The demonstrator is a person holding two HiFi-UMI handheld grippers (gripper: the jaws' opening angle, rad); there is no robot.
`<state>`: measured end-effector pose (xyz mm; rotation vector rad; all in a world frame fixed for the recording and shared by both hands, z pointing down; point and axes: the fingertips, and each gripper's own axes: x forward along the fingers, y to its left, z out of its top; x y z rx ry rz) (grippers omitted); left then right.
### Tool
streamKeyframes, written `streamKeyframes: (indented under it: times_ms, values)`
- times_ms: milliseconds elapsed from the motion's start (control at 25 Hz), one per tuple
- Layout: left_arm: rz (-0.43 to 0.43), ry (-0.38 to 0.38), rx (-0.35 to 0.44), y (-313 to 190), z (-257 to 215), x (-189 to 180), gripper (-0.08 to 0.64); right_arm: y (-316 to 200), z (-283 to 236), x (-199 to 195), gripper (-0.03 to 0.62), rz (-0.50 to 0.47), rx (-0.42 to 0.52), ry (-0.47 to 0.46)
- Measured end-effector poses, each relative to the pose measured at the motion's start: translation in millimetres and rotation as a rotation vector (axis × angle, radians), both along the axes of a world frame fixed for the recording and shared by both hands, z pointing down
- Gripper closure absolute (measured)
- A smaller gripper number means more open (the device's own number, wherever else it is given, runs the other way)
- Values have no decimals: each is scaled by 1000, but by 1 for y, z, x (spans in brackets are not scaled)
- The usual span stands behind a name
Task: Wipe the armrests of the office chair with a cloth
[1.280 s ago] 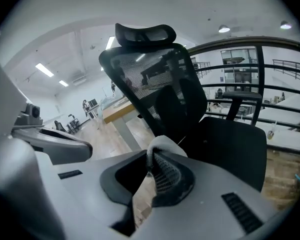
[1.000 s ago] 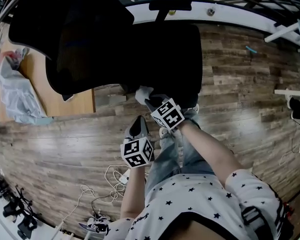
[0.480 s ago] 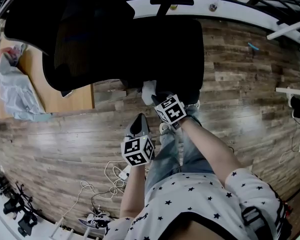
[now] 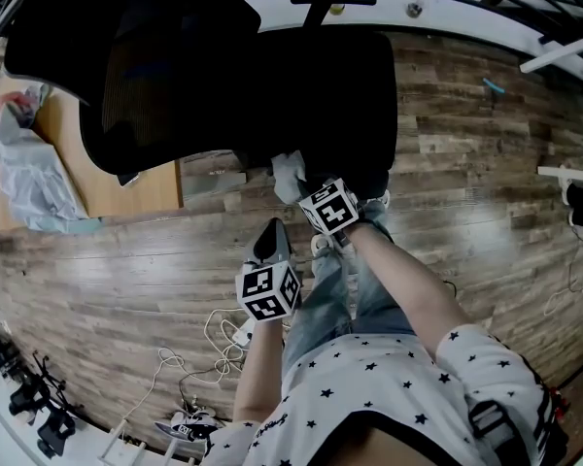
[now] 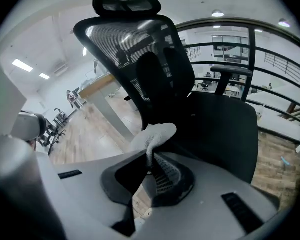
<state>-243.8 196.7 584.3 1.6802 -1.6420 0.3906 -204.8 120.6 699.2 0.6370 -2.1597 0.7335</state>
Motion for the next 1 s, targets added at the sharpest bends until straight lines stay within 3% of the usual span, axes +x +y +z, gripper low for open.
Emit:
streamKeyframes:
  times_ms: [1000]
  values:
    - [38, 5, 20, -6, -8, 25, 555, -2, -5, 40, 565, 10, 24, 94]
